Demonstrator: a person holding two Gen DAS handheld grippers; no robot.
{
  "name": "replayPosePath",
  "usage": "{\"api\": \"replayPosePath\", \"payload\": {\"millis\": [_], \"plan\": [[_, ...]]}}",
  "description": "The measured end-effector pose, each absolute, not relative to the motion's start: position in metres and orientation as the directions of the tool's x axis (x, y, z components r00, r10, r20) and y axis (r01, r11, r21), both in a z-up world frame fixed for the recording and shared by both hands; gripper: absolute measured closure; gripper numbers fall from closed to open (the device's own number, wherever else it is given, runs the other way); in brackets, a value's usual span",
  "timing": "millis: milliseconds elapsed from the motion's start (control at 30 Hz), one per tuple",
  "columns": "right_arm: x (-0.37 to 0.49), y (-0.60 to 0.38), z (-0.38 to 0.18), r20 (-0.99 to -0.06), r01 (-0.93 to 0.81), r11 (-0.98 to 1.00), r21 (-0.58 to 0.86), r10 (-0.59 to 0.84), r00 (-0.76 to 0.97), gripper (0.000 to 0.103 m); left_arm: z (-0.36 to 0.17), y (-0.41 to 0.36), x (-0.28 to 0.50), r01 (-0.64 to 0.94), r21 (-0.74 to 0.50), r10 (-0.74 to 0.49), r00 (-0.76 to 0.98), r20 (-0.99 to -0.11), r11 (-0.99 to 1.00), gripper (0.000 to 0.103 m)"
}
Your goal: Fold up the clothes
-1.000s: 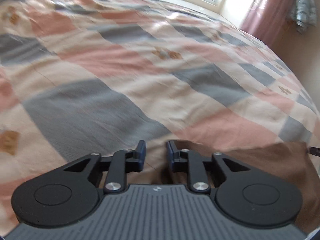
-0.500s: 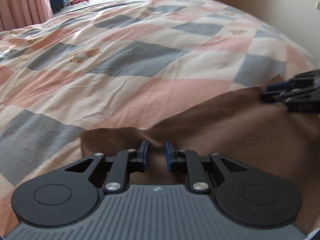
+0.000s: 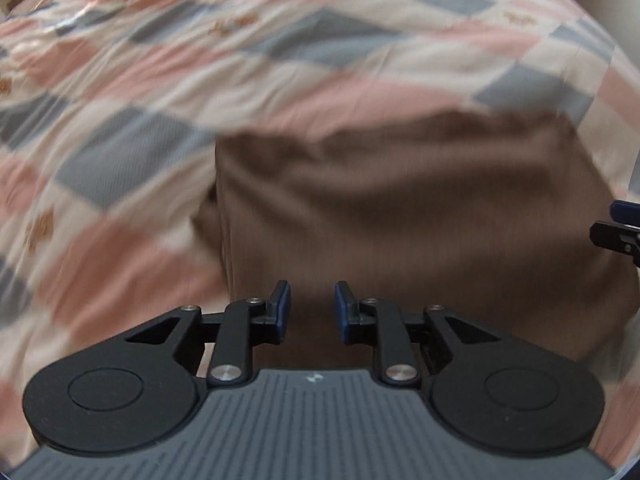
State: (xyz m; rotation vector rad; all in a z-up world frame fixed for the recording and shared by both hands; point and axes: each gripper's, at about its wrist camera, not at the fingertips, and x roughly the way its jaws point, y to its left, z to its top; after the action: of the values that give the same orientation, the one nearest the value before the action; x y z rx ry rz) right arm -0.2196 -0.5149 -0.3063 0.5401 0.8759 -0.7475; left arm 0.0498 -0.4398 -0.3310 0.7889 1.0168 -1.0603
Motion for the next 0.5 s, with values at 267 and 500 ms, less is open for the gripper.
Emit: {"api": "replayPosePath", "payload": {"millis": [267, 500], "plan": [[-0.244, -0.473, -0.291, -0.854, 0.823, 0.548, 0.153, -0.345, 0.389, 0.039, -0.313, -0.39, 0.015, 0.923, 0.065, -0.258, 0.174, -0.95, 0.38, 0.076], [-0.26, -0.458, -0.273, -0.847, 0.826, 0.541, 0.154, -0.358, 0.393, 0.029, -0.288, -0.37, -0.011, 0.91, 0.09, -0.273, 0.215, -0.938, 0.405, 0.071]]}}
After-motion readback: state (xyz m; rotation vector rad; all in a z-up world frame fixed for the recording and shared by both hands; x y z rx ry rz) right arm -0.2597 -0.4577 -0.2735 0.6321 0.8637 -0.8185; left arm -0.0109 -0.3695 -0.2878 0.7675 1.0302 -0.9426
